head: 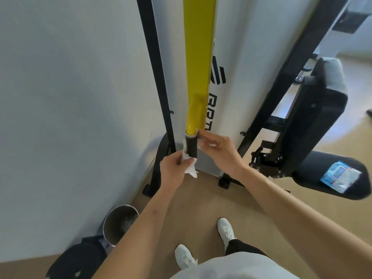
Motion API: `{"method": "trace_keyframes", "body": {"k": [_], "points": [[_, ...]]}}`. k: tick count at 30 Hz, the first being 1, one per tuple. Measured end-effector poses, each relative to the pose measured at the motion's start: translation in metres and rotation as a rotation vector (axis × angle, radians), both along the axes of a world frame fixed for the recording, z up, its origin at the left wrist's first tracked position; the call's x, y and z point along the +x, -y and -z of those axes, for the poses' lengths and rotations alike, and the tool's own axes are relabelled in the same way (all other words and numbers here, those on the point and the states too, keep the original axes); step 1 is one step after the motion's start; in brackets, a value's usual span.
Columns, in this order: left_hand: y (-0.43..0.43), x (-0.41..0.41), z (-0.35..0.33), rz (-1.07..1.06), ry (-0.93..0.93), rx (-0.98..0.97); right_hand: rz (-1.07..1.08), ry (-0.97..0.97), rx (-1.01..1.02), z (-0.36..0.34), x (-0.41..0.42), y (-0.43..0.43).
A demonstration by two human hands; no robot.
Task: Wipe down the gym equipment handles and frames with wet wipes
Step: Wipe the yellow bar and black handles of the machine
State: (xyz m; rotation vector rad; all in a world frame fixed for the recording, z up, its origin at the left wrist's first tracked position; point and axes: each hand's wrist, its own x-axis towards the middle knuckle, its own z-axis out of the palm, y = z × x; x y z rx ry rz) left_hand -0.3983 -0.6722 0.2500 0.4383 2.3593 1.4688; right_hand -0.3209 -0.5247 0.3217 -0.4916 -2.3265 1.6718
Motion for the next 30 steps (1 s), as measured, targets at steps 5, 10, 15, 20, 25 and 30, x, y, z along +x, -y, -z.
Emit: {"method": "trace_keyframes", "body": {"k": [5, 10, 15, 20, 25, 30], "points": [[0.025, 0.038, -0.009, -0.133, 0.449, 0.351, 0.175, 0.165, -0.151, 0.04, 0.051, 0.026], [0.017, 0.074, -0.02, -0.139, 0.765, 0.65, 0.107, 0.165, -0.557, 0.045, 0.073, 0.024], [-0.024, 0.099, -0.028, -0.157, 0.734, 0.562, 0.076, 0.15, -0.534, 0.047, 0.089, -0.021], [-0.06, 0.114, -0.036, -0.272, 0.708, 0.496, 0.15, 0.175, -0.418, 0.051, 0.107, -0.082], [-0.089, 0.125, -0.039, -0.339, 0.729, 0.543, 0.304, 0.212, -0.476, 0.058, 0.116, -0.14], [-0.117, 0.135, -0.044, -0.37, 0.687, 0.572, 0.203, 0.222, -0.464, 0.051, 0.118, -0.178]]}}
